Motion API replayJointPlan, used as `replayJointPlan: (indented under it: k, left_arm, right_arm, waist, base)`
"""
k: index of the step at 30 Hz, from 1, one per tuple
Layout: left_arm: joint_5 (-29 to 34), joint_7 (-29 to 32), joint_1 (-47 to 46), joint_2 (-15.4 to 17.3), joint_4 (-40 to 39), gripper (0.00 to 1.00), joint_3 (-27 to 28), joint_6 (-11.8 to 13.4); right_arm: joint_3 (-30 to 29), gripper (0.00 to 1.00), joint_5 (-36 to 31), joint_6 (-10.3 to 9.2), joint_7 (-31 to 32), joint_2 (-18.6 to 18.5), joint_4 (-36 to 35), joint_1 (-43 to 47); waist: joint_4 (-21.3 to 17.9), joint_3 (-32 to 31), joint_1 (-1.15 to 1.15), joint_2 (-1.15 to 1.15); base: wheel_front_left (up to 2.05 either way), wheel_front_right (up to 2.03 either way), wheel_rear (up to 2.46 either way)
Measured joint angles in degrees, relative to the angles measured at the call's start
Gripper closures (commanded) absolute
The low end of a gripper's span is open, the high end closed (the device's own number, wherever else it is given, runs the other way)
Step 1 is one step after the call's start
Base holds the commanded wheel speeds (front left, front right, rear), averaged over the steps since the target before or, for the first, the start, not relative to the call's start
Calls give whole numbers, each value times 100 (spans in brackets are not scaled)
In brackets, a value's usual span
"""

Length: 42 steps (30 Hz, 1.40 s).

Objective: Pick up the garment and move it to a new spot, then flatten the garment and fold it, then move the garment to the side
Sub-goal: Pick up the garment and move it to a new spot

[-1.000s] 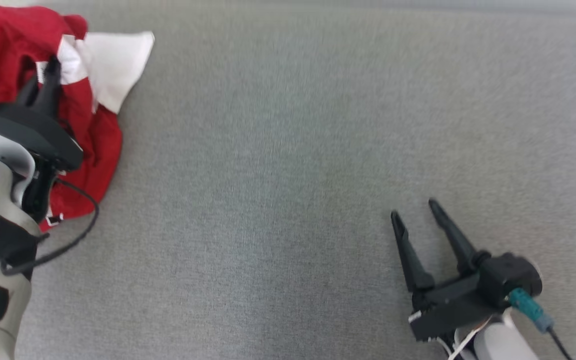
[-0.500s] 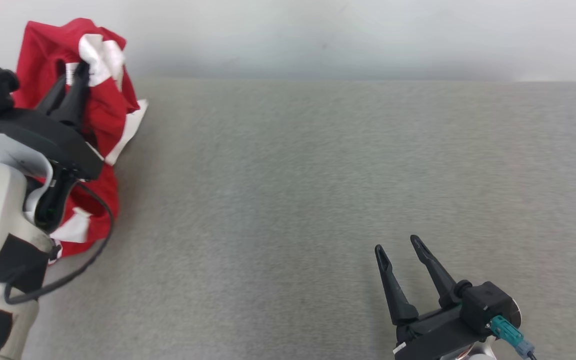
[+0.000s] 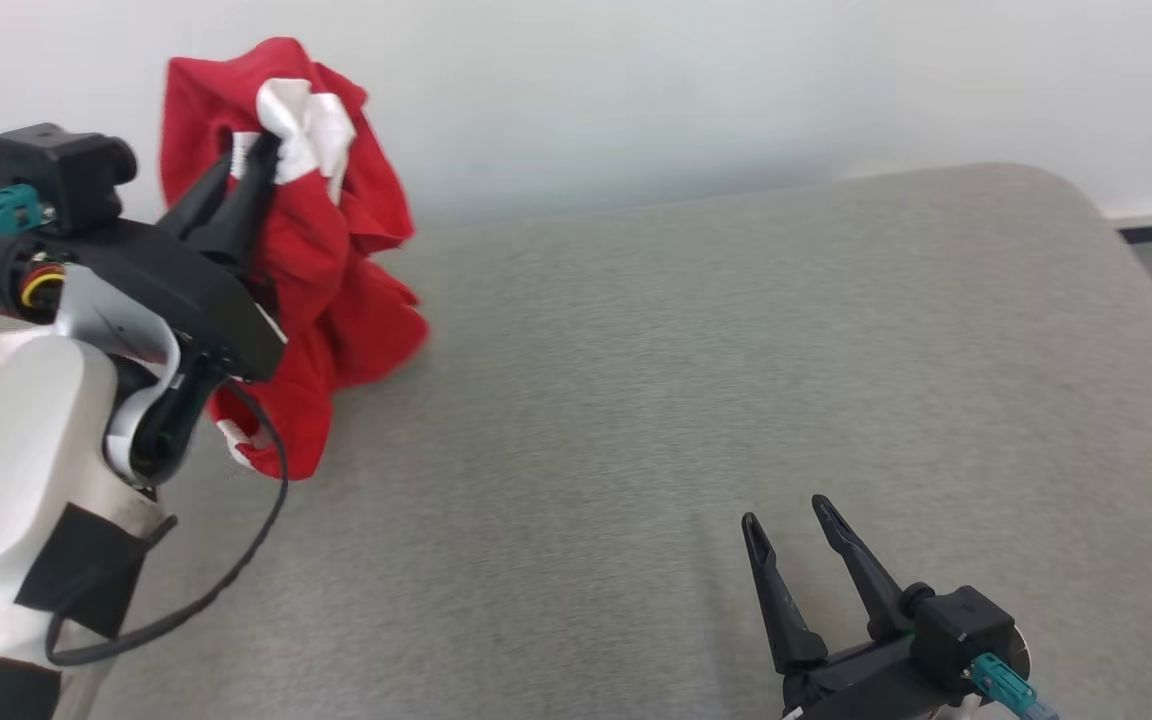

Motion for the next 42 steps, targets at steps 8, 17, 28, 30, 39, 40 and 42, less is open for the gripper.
replayJointPlan:
  k: [8,17,28,30,39,40,42]
  left_arm:
    - [4,279,84,-124,-365,100,-237,109]
    - [20,408,77,-460,-200,100,-624,37]
    - [147,297,82,-1032,909,100,-1073,135]
    - [263,191,80,-1109,1163,100,-1156,135]
    - [341,-375,71,-1452,2260,100,-1383,53]
    - [341,-455,63,-1485,2335,100,-1390,48]
    - [354,-586,24,-1522,2472,100,-1440,38]
  right_arm:
    - [-12,0,1,0,0,49,-37,-21]
    - [-12,0,3,0,0,111,-62,-60]
    - [-66,0,-2,0,0,252,-132,-357]
    - [-76,0,-10,0,0,265,-131,-394]
    - [-94,0,-26,0,0,336,-121,-613]
    - [-103,0,-26,0,0,336,-113,-615]
    - [-140,0,-26,0,0,334,-101,-623]
  waist:
    - [-755,-69,1,0]
    - [-1300,48,0,0]
    - [-1423,707,2,0]
    - [-1418,845,2,0]
    - [-1357,1279,2,1]
    - [-1339,1290,2,1]
    - [-1299,1291,2,1]
  base:
    - [0,0,0]
    - [0,0,0]
    - [0,0,0]
    - [0,0,0]
    - [0,0,0]
    - [0,0,0]
    - [0,0,0]
